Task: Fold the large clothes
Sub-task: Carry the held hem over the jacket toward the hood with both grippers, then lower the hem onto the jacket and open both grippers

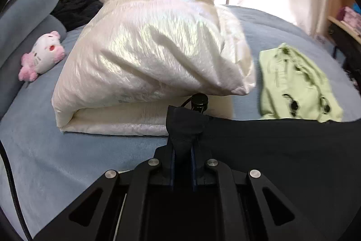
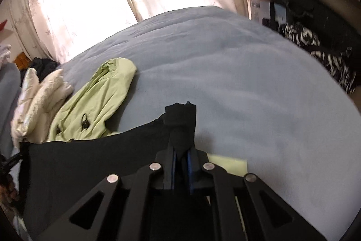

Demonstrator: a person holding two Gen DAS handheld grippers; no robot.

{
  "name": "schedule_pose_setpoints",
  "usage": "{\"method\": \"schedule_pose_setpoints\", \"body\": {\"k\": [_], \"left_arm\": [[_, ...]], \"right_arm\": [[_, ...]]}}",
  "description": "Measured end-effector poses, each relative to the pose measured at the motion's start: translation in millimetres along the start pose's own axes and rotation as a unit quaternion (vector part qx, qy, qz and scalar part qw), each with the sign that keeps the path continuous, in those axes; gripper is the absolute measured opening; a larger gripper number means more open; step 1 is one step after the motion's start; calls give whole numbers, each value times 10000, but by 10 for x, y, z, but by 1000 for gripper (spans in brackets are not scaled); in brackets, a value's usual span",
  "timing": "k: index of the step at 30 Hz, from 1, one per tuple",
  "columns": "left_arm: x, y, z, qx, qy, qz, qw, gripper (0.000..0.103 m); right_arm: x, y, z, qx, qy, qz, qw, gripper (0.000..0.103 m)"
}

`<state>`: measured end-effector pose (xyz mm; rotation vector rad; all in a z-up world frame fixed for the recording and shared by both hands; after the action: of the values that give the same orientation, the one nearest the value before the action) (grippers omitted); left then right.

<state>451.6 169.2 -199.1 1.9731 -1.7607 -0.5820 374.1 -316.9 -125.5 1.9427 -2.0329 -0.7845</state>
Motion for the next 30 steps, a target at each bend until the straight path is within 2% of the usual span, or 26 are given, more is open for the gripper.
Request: {"method": "schedule_pose_setpoints", "body": {"k": [3,4,5,9,13,15,16,17,19,22,24,27,30], "left_arm": [[55,-177,158,-114,-173,-297,9993,9],[72,-240,232,-212,-187,-371,9989,9],[71,-258,260,-243,-202,-410,9987,9],[107,-212,226,-308,-301,-510,9978,14],[-4,77,178,-358,-86,-651,9972,16],[9,326,163,-238,-42,-661,9975,16],[32,464,177,-166,-42,-601,9980,17],[109,649,201,-107,-27,-463,9989,17],[308,939,277,-93,5,-99,9999,17],[716,1342,563,-268,91,462,9985,18],[937,1447,768,-376,79,600,9975,18],[1129,1455,1132,-655,-81,532,9964,18],[1086,1453,1263,-527,-312,355,9975,20]], "right_arm": [[-15,-344,176,-519,166,413,9977,8],[-5,-420,240,-656,217,524,9962,13],[14,-507,317,-795,223,660,9944,14],[5,-425,258,-831,75,719,9939,19],[-64,-76,132,-623,466,1075,9912,19],[-159,214,86,-313,594,1131,9913,26],[-219,350,81,-184,632,1116,9916,34],[-331,520,104,-52,610,1006,9930,43],[-523,703,188,-31,485,690,9964,44],[-1082,873,543,-459,397,-332,9976,44],[-1455,957,822,-771,520,-981,9908,44],[-1791,1021,1186,-965,929,-1192,9838,44],[-1730,985,1418,-1216,1226,-918,9807,42]]}}
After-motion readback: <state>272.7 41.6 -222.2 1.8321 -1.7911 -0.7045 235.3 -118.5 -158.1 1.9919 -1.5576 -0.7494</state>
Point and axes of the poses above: each gripper's, at about its wrist camera, not at the fingertips, and y roughly against the way its jaws point, x to its right, z to its underside, the point moved 5 cm from there along -y, roughly the way its jaws point, and after that the axes turned 14 degrees about x, right-handed, at the moved point
